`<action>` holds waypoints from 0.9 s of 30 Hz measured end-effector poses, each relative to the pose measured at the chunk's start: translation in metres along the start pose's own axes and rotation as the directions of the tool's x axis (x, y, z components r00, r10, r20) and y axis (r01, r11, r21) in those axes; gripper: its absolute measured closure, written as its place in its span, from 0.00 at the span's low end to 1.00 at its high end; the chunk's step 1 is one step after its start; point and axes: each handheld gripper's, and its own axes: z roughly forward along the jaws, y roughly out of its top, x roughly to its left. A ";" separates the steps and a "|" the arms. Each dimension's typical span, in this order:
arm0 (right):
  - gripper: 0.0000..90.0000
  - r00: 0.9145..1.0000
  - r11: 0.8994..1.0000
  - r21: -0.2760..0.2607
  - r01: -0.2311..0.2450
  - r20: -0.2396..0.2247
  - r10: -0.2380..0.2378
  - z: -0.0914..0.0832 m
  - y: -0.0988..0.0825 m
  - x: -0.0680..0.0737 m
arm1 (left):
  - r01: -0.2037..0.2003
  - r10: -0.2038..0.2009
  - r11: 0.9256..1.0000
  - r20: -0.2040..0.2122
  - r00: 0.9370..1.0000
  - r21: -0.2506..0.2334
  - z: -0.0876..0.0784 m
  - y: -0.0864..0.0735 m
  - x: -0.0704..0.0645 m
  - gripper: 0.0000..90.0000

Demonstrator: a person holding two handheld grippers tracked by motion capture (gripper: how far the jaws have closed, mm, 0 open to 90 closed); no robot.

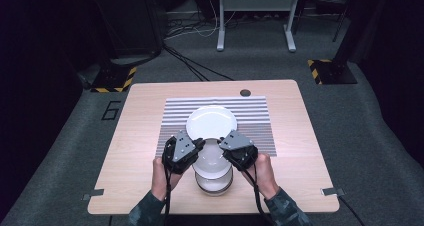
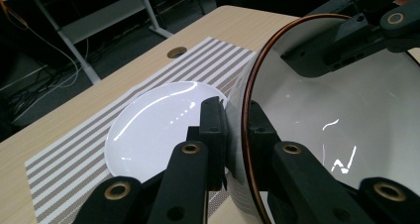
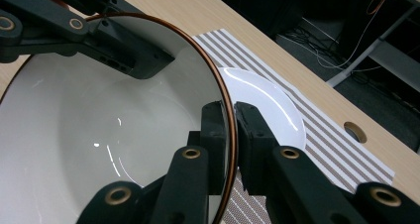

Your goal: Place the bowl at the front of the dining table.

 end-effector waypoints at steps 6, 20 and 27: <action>0.92 1.000 1.000 0.001 0.002 0.005 -0.002 0.000 0.002 -0.001 | 0.003 -0.003 1.000 0.003 1.000 -0.005 0.001 0.001 0.001 0.91; 0.92 1.000 1.000 -0.004 0.010 0.011 -0.010 0.004 0.006 -0.005 | 0.007 -0.007 1.000 -0.006 1.000 -0.014 0.004 0.003 0.007 0.91; 0.92 1.000 1.000 -0.013 0.020 0.023 -0.020 0.005 0.010 -0.009 | -0.003 0.003 1.000 -0.013 1.000 -0.021 0.005 0.008 0.011 0.91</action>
